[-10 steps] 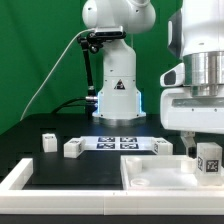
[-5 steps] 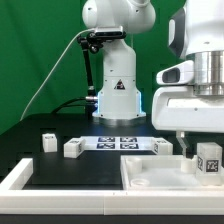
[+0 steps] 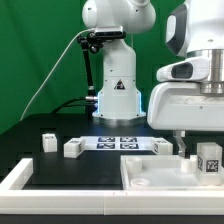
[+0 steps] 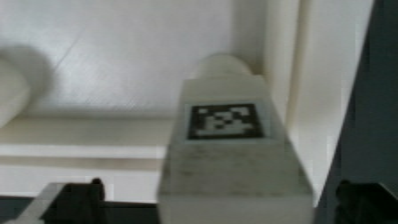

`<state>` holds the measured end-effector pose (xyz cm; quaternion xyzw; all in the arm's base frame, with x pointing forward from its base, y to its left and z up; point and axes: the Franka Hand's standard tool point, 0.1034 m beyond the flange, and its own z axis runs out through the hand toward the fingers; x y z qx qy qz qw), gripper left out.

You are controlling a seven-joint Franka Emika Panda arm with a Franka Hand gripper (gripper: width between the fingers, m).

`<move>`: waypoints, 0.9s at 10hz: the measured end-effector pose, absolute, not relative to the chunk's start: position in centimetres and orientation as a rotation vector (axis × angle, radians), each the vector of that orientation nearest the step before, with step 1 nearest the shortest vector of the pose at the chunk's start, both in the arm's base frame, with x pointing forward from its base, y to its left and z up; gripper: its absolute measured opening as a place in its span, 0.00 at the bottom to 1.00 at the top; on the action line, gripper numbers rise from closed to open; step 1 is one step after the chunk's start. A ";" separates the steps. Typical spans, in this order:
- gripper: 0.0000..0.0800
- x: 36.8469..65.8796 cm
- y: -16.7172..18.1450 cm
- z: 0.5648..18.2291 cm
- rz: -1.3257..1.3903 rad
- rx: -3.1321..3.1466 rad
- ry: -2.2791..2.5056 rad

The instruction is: Assemble one leg

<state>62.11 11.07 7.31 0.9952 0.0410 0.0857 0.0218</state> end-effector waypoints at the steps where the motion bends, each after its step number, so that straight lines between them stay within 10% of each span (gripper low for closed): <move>1: 0.79 62.1 11.1 7.2 0.264 3.084 0.127; 3: 0.63 62.1 11.1 7.2 0.265 3.089 0.080; 4: 0.39 62.1 11.1 7.2 0.265 3.092 0.057; 9: 0.36 61.9 11.8 7.1 0.275 3.031 -0.861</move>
Offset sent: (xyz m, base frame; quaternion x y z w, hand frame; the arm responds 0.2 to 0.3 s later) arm 0.0000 0.0000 0.0000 0.0000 0.0000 0.0000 1.0000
